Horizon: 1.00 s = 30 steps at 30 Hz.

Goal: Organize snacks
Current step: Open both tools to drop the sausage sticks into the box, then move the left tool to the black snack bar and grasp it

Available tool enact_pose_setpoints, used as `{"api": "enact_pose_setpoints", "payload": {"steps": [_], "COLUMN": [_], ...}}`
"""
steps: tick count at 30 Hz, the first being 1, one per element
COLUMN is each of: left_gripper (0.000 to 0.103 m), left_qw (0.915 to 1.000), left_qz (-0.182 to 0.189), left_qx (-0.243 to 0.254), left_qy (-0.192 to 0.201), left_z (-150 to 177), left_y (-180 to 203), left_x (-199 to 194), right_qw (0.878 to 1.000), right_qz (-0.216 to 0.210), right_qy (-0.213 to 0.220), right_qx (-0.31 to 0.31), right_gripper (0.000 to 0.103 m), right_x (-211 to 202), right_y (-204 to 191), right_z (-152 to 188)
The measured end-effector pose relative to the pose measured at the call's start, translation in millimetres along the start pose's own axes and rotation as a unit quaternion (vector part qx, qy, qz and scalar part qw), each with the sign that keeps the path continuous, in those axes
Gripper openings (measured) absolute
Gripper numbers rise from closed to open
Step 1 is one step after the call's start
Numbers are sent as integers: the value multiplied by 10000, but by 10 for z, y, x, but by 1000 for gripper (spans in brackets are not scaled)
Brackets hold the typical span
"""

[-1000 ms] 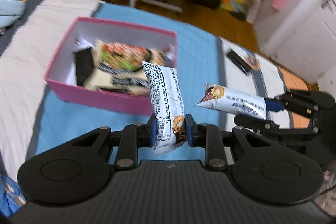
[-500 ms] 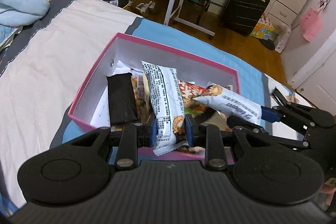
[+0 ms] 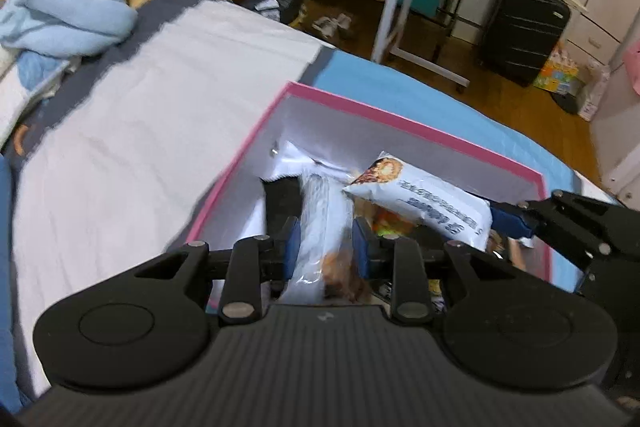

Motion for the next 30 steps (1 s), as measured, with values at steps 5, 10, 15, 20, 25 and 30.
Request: {"api": "enact_pose_setpoints", "payload": {"steps": [5, 10, 15, 20, 25, 30], "left_gripper": [36, 47, 52, 56, 64, 72], "left_qw": [9999, 9997, 9993, 9990, 9975, 9930], "left_qz": [-59, 74, 283, 416, 450, 634], "left_qx": [-89, -178, -236, -20, 481, 970], "left_qy": [-127, -153, -100, -161, -237, -250], "left_z": [-6, 62, 133, 238, 351, 458], "left_y": [-76, -114, -94, 80, 434, 933], "left_x": [92, -22, -308, -664, -1040, -1346], "right_qw": [9990, 9985, 9988, 9987, 9996, 9994], "right_qz": [-368, -507, -440, -391, -211, 49], "right_qy": [-243, -109, 189, 309, 204, 69], "right_qx": [64, 198, 20, -63, -51, -322], "right_gripper": [42, 73, 74, 75, 76, 83], "right_x": [263, 65, -493, -1217, -1865, -2329], "right_y": [-20, 42, 233, 500, 787, 1011], "right_z": [-84, -44, 28, 101, 176, 322]}}
Point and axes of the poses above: each gripper's, at about its wrist camera, not at the fingertips, and x roughly the way its jaws point, y to its right, z to its underside, the point moved 9 cm from there along x, roughly the way its jaws point, and after that the axes turned 4 degrees about -y, right-handed, at the moved point
